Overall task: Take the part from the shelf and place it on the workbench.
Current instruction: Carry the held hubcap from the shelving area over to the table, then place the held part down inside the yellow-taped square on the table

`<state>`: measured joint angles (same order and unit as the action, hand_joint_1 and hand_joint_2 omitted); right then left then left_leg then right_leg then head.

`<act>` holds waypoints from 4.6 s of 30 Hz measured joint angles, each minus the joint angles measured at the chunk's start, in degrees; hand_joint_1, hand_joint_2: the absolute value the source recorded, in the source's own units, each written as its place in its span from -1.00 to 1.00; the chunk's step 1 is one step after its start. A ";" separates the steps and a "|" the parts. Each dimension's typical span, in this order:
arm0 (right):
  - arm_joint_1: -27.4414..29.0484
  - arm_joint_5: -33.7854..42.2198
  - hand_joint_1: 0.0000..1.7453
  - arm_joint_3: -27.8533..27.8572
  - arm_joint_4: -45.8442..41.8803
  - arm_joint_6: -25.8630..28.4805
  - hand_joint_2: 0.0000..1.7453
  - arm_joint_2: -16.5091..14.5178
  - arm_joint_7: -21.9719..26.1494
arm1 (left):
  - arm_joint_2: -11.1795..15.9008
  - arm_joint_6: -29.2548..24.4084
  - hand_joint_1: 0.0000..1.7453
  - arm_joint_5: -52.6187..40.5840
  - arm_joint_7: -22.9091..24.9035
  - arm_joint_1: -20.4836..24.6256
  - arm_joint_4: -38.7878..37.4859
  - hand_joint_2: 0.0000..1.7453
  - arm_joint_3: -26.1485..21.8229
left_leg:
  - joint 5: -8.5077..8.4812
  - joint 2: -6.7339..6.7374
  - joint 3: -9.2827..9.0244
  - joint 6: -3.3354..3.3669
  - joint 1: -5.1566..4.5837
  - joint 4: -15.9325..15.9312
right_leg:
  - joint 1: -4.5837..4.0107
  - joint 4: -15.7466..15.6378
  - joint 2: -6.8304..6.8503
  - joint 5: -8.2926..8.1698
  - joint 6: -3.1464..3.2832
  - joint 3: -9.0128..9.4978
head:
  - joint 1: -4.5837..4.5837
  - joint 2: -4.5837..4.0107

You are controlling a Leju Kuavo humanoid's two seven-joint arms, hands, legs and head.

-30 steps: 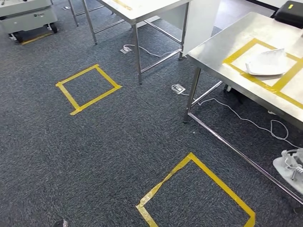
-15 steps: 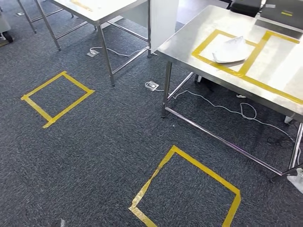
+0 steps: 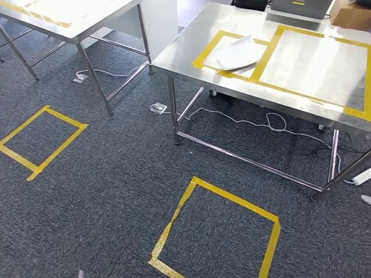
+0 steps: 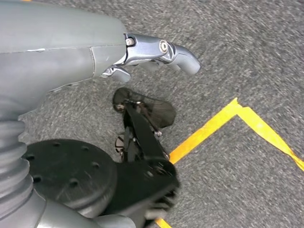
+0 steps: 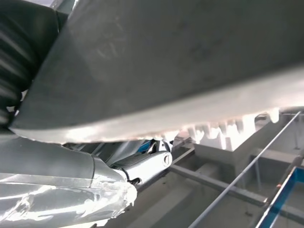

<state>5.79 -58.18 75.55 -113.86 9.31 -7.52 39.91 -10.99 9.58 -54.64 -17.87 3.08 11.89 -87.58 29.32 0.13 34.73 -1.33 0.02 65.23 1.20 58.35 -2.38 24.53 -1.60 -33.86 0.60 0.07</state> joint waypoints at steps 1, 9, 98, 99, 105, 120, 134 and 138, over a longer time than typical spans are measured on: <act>-0.19 0.23 1.00 0.13 0.14 0.03 1.00 -0.03 0.00 | -0.04 0.19 -1.00 0.03 -0.14 0.08 0.00 1.00 0.00 | -1.53 -0.11 -1.54 0.21 0.03 -3.69 | -0.11 0.16 -0.19 0.05 -0.26 -0.07 | 0.02 0.00; -1.08 2.27 1.00 0.32 0.78 1.86 1.00 1.01 -1.15 | -0.55 1.01 -1.00 -0.83 -1.85 0.03 0.00 1.00 0.02 | -2.40 -0.32 -3.27 2.55 -0.13 -8.54 | -0.27 0.10 0.04 -0.77 -1.29 -0.06 | 0.11 0.00; 7.45 1.47 1.00 -32.32 13.71 20.09 1.00 17.91 -24.46 | 0.20 2.85 -1.00 -2.37 -1.98 -1.25 0.11 1.00 0.12 | -9.07 -0.87 5.47 1.11 -0.91 -4.48 | 0.08 -1.19 1.40 10.45 -1.01 10.29 | -0.42 -0.02; 7.37 1.39 1.00 -32.30 13.81 20.10 1.00 17.92 -24.40 | 0.18 2.80 -1.00 -2.40 -1.86 -1.24 0.11 1.00 0.13 | -8.27 -0.87 4.93 1.38 -0.97 -5.49 | 0.04 -1.81 1.32 10.46 -1.45 10.93 | -0.43 -0.02; 6.73 1.12 1.00 -32.28 14.83 19.92 1.00 17.99 -24.00 | 0.08 3.25 -1.00 -2.44 -1.13 -1.47 0.11 1.00 0.13 | -5.14 -1.12 -0.22 3.06 -0.76 -9.16 | -0.51 10.58 1.88 9.15 -1.50 4.08 | -0.17 -0.02; 6.37 -0.06 1.00 -32.77 18.27 19.49 1.00 17.22 -23.00 | 0.46 2.17 -1.00 -2.99 -1.11 -0.63 0.13 1.00 0.15 | 1.15 -0.99 -1.83 0.47 -1.15 5.36 | -0.03 0.77 2.69 -0.22 -0.11 -1.54 | -0.56 -0.02; 6.03 -3.06 1.00 -39.77 26.44 11.94 1.00 17.41 -24.70 | 0.50 3.95 -1.00 -3.00 0.02 -0.67 0.11 1.00 0.15 | -7.82 -0.27 3.71 1.87 -0.09 -6.29 | -0.13 3.42 2.03 9.96 -2.57 5.35 | -0.69 -0.04; 5.88 -3.06 1.00 -40.61 27.76 11.96 1.00 17.45 -24.74 | 0.58 3.95 -1.00 -2.99 0.02 -0.51 0.11 1.00 0.15 | -7.56 -0.32 3.73 2.42 -0.39 -6.29 | -0.18 15.19 2.07 15.62 -2.79 -0.11 | -0.60 -0.04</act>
<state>11.66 -61.24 34.94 -86.09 21.27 9.92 15.17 -10.41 13.53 -57.64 -17.86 2.57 12.00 -87.43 21.75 -0.19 38.46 1.09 -0.36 58.94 1.02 73.54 -0.31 40.15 -4.40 -33.97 0.00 0.02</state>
